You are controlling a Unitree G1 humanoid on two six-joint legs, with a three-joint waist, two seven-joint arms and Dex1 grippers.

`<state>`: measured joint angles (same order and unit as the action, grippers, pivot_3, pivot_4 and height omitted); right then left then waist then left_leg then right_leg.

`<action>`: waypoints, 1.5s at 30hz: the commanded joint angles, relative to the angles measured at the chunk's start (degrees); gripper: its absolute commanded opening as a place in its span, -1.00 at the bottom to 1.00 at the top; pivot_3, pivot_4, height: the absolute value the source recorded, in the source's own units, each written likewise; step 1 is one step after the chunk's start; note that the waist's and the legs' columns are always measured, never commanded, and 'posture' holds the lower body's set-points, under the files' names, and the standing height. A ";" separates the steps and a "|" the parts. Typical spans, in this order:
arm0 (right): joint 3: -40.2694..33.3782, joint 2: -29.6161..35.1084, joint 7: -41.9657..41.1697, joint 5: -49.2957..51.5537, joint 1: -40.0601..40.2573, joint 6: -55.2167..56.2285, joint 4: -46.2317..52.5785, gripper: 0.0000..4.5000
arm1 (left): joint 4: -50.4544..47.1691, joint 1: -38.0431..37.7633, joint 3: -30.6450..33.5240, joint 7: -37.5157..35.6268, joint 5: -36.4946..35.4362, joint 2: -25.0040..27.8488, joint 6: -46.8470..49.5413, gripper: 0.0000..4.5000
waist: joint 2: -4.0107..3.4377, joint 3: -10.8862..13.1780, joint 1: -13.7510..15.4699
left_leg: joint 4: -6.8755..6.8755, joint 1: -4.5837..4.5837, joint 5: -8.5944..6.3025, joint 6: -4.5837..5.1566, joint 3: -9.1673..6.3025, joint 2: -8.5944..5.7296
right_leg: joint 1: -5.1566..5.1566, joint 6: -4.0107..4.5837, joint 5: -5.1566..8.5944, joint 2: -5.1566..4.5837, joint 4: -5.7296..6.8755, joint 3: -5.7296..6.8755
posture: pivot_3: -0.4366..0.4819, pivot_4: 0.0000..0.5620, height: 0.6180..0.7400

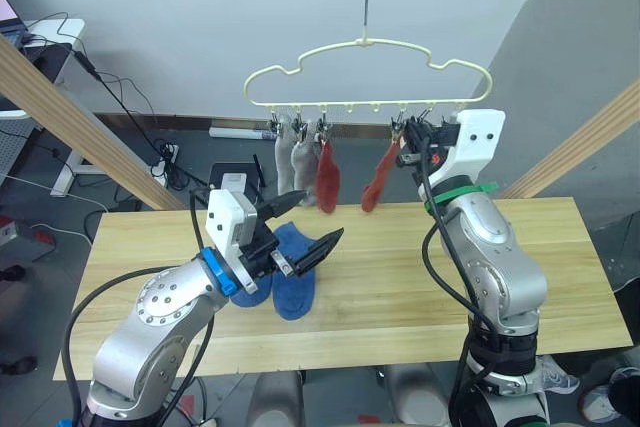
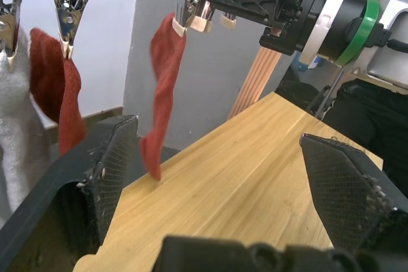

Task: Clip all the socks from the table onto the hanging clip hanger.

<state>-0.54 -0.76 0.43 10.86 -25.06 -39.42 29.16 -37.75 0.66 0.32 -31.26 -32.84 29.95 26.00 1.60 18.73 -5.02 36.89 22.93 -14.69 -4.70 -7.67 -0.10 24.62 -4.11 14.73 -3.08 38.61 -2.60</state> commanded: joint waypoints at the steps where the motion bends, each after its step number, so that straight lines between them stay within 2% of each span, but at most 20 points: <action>1: -1.73 1.38 -1.41 2.15 0.68 -0.88 4.28 -0.95 | -2.18 -0.64 -0.59 -0.74 0.37 -0.11 -1.01 1.00 | 0.00 0.00 0.02 | 0.00 0.00 0.00 0.00 0.00 0.00 | 0.00 0.00 0.00 0.00 0.00 0.00 | -0.29 0.10 1.00; 4: -3.76 4.09 -4.31 5.24 0.42 -3.10 4.92 -0.95 | -1.26 -1.06 -0.99 -1.36 1.57 0.50 -0.99 1.00 | 0.00 0.00 0.01 | 0.00 0.02 0.00 0.00 0.01 0.00 | 0.00 0.00 0.00 -0.01 -0.02 0.00 | -0.31 0.11 1.00; 7: -8.05 12.70 -14.59 15.42 -1.13 -11.58 4.98 -0.95 | 3.21 -1.99 -3.24 -1.99 7.49 3.93 -0.26 1.00 | -0.02 0.01 -0.01 | 0.01 0.01 0.00 0.00 0.02 -0.01 | 0.00 0.00 0.00 0.00 -0.01 -0.01 | -0.34 0.12 1.00; 10: -12.00 19.16 -20.78 23.76 -2.33 -17.81 3.59 -0.95 | 7.46 -2.50 -5.23 -3.03 11.69 6.45 -0.62 1.00 | -0.03 0.02 -0.14 | 0.01 -0.02 -0.01 0.01 0.04 -0.01 | 0.00 0.01 0.01 0.01 0.01 -0.03 | -0.37 0.12 1.00; 15: -14.94 26.97 -27.26 31.75 -5.11 -23.43 -1.30 -0.95 | 19.37 1.90 -10.13 -3.72 21.37 7.65 -5.39 1.00 | -0.05 0.03 -0.15 | 0.00 0.00 -0.01 0.02 0.06 -0.02 | -0.01 0.03 0.03 0.01 -0.02 -0.02 | -0.40 0.13 1.00; 20: -13.76 29.34 -28.74 33.65 -7.29 -23.71 -3.95 -0.95 | 34.28 10.92 -13.53 -0.14 30.40 3.89 -11.15 1.00 | -0.05 0.04 -0.07 | 0.04 0.04 -0.01 0.02 0.04 -0.05 | -0.01 0.03 0.02 0.00 -0.03 0.00 | -0.43 0.14 1.00; 23: -13.05 29.71 -28.75 33.76 -7.86 -23.09 -4.56 -0.95 | 40.18 13.75 -14.47 -0.99 32.70 2.78 -11.55 1.00 | -0.05 0.04 -0.27 | 0.03 0.08 -0.01 0.03 0.06 -0.07 | -0.01 0.01 0.01 -0.05 -0.07 -0.01 | -0.44 0.16 1.00; 32: -12.29 30.08 -27.47 33.49 -9.06 -21.52 -5.95 -0.95 | 48.37 15.56 -18.08 -7.54 34.82 0.24 -13.04 1.00 | -0.05 0.04 -1.28 | 0.02 0.09 -0.04 0.07 0.03 -0.07 | 0.03 0.01 0.01 -0.07 0.01 0.02 | -0.48 0.18 1.00; 35: -12.49 30.07 -26.85 33.55 -9.22 -21.11 -6.15 -0.95 | 48.34 15.01 -18.12 -8.39 35.56 0.09 -13.65 0.72 | -0.05 0.04 -1.45 | 0.06 0.05 -0.04 0.07 0.04 -0.07 | 0.01 0.01 0.01 -0.07 0.04 0.00 | -0.50 0.18 1.00; 43: -12.36 30.15 -25.80 33.44 -8.88 -20.03 -6.04 -0.95 | 46.15 12.88 -17.10 -8.92 35.62 -0.71 -17.87 -0.30 | -0.05 0.04 -1.56 | 0.06 0.03 -0.03 0.06 0.05 -0.06 | 0.01 0.01 0.01 -0.06 0.07 -0.01 | -0.50 0.16 1.00; 45: -12.24 30.26 -25.80 33.43 -8.82 -19.86 -6.15 -0.95 | 45.31 12.39 -16.25 -8.78 34.91 -1.18 -18.55 -0.49 | -0.05 0.04 -1.56 | 0.05 0.03 -0.03 0.06 0.04 -0.06 | 0.01 0.01 0.01 -0.06 0.07 0.00 | -0.50 0.16 1.00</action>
<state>-12.16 28.82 -25.28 43.95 -33.32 -60.51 22.11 9.04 14.03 -16.45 -39.80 2.35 29.16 8.18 1.55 18.77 -6.58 36.94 22.96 -14.73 -4.64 -7.63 -0.16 24.63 -4.10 14.74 -3.15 38.68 -2.60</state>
